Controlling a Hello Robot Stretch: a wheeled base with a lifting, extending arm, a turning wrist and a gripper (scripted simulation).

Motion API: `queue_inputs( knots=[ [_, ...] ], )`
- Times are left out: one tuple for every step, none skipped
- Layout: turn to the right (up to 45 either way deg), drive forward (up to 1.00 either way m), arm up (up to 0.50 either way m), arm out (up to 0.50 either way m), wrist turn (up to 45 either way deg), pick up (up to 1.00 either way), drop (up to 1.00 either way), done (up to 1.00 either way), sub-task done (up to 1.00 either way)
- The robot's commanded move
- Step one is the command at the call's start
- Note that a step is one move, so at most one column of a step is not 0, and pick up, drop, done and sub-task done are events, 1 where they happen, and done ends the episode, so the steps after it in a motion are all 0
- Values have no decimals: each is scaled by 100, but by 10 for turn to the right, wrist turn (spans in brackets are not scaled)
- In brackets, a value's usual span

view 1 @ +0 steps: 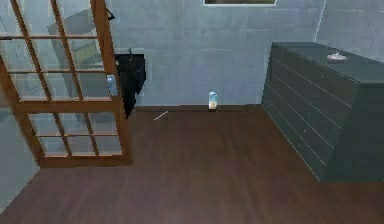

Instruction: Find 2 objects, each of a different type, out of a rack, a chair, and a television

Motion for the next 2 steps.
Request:
queue_inputs(
  knots=[
    [-450, 0, 0, 0, 0, 0, 0, 0, 0],
    [-60, 0, 0, 0, 0, 0, 0, 0, 0]
  ],
)
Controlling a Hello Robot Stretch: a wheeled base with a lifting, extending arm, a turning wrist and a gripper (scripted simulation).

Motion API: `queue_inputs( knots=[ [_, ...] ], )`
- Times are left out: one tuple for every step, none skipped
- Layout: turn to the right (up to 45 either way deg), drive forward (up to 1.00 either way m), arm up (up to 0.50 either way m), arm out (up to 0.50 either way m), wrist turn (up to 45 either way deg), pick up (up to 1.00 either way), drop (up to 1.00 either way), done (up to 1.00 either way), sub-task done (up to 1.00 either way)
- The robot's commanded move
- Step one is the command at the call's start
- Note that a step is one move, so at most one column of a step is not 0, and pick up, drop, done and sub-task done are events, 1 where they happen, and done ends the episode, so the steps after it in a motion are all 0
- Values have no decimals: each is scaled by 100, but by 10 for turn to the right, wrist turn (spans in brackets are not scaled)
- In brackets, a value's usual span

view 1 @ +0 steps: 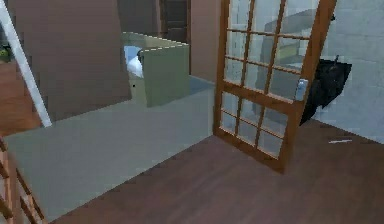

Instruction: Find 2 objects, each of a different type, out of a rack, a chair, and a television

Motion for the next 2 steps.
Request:
queue_inputs(
  knots=[
    [0, 45, 0, 0, 0, 0, 0, 0, 0],
    [-90, 0, 0, 0, 0, 0, 0, 0, 0]
  ],
)
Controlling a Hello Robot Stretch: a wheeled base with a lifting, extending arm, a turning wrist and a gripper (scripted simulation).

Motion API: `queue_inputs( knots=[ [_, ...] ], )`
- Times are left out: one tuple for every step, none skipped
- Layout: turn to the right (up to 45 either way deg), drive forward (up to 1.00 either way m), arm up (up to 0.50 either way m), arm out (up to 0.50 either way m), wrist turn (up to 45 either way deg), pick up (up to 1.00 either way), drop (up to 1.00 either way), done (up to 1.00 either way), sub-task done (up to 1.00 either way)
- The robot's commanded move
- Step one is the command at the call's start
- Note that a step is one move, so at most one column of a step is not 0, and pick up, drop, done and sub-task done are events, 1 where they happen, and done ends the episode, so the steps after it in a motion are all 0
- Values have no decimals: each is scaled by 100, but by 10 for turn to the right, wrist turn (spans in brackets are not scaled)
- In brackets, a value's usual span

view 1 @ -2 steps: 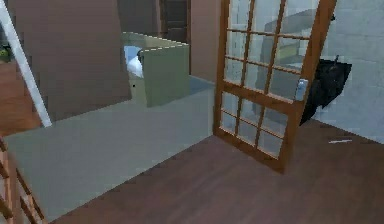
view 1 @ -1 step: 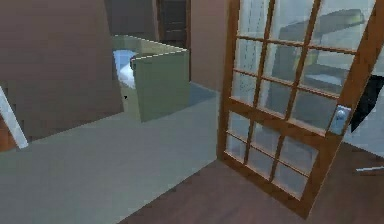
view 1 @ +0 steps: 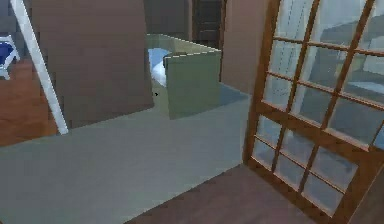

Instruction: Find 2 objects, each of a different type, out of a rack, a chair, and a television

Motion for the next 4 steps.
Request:
queue_inputs(
  knots=[
    [0, 100, 0, 0, 0, 0, 0, 0, 0],
    [-30, 0, 0, 0, 0, 0, 0, 0, 0],
    [0, 55, 0, 0, 0, 0, 0, 0, 0],
    [30, 0, 0, 0, 0, 0, 0, 0, 0]
  ],
)
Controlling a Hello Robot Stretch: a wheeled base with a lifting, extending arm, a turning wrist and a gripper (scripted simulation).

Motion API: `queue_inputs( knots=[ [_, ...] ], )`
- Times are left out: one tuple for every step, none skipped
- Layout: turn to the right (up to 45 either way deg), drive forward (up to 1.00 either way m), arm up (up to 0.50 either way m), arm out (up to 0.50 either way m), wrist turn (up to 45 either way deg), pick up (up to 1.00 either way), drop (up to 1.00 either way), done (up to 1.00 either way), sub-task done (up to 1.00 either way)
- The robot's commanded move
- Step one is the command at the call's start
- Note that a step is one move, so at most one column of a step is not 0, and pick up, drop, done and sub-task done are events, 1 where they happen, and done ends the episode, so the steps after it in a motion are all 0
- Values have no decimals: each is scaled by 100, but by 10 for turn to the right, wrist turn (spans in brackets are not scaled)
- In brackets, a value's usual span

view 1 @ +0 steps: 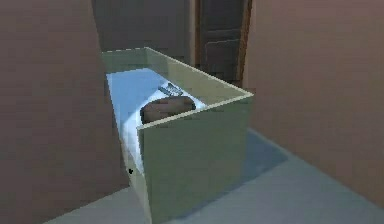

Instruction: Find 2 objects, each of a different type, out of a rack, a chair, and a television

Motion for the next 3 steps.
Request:
queue_inputs(
  knots=[
    [0, 50, 0, 0, 0, 0, 0, 0, 0],
    [450, 0, 0, 0, 0, 0, 0, 0, 0],
    [30, 0, 0, 0, 0, 0, 0, 0, 0]
  ],
)
